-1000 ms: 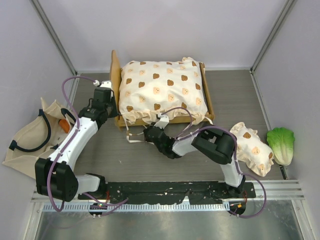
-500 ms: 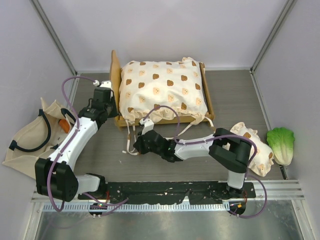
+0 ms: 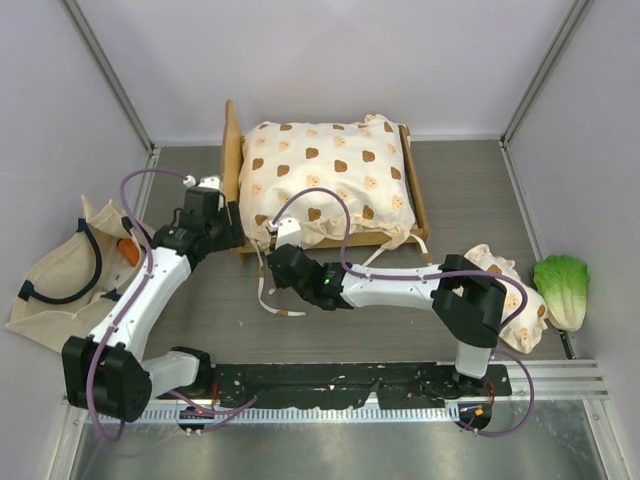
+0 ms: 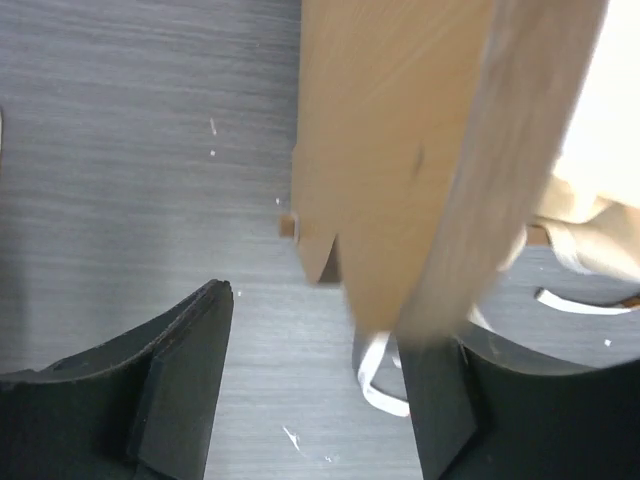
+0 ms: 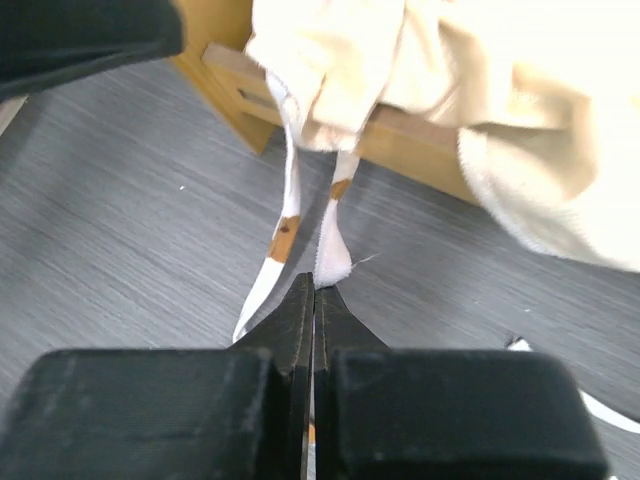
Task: Set up the pet bed
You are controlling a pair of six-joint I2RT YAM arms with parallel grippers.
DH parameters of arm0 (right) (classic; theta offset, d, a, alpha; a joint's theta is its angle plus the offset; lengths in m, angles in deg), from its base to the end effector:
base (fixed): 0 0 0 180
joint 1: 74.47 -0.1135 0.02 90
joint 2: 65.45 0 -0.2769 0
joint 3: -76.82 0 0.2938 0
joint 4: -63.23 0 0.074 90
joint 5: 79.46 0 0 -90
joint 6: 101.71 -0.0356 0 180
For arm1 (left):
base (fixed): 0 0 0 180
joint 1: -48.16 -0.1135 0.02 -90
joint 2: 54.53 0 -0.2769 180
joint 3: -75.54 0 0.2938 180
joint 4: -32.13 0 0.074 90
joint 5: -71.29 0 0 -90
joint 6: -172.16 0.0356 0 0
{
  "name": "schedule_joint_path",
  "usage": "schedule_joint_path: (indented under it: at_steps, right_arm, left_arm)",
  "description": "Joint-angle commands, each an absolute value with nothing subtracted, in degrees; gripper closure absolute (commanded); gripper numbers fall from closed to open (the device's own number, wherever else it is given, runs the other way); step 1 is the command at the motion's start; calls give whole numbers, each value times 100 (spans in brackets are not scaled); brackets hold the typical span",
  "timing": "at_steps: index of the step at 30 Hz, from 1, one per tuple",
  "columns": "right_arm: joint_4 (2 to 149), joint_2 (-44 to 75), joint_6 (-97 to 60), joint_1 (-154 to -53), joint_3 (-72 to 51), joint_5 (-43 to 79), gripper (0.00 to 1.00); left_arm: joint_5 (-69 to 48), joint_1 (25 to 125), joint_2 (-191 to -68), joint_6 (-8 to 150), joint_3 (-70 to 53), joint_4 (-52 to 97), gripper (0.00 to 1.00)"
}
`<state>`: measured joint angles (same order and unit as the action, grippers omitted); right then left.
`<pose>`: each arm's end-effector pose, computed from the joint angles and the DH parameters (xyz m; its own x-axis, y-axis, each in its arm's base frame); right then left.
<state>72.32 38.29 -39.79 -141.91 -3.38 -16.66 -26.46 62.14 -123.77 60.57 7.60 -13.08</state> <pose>0.1854 0.4039 0.2082 -0.4996 -0.1114 -0.8591 -0.4970 0.8491 0.1790 0.2833 -0.0656 0.2865 -0.7096 -0.1991 -0.6759 -0.1202 0.9794 -0.1623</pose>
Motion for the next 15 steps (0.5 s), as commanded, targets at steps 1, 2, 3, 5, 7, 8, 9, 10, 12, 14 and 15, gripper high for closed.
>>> schedule_joint_path:
  at_steps: [1, 2, 3, 5, 7, 8, 9, 10, 12, 14, 15]
  right_arm:
    - [7765, 3624, -3588, -14171, -685, -1936, 99]
    - [7757, 3589, -3597, -14179, -642, -1717, 99]
    - [7748, 3528, -3623, -14171, -615, -1297, 99]
    - [7818, 3501, -3816, -14135, -624, -838, 99]
    - [7783, 3474, -4114, -14118, -580, -126, 99]
    - [7713, 3457, -4255, -14092, -528, 50, 99]
    - [7617, 3431, -4387, -14057, -466, 522, 99]
    - [7355, 3404, -4675, -14030, -309, 666, 99]
    - [7072, 3334, -4906, -13916, -106, 982, 99]
    - [6677, 3325, -5248, -13732, 166, 1343, 99]
    - [6493, 3334, -5371, -13653, 237, 1457, 99]
  left_arm:
    - [-2899, 6214, -11432, 5799, 769, -1743, 26]
    - [-2943, 6223, -11291, 5781, 760, -1796, 25]
    - [-2970, 6223, -11028, 5772, 760, -1832, 24]
    - [-2892, 6214, -10833, 5720, 734, -1998, 21]
    - [-2515, 6223, -10587, 5536, 786, -2095, 22]
    - [-1826, 6223, -10508, 5457, 856, -2061, 22]
    - [-1445, 6223, -10351, 5204, 1057, -2008, 23]
    - [-1023, 6223, -10253, 5079, 1207, -1773, 24]
    - [-134, 6240, -10077, 4598, 1741, -1212, 27]
    - [218, 6293, -9770, 4245, 2120, -867, 27]
    - [203, 6450, -9673, 4086, 2435, -622, 28]
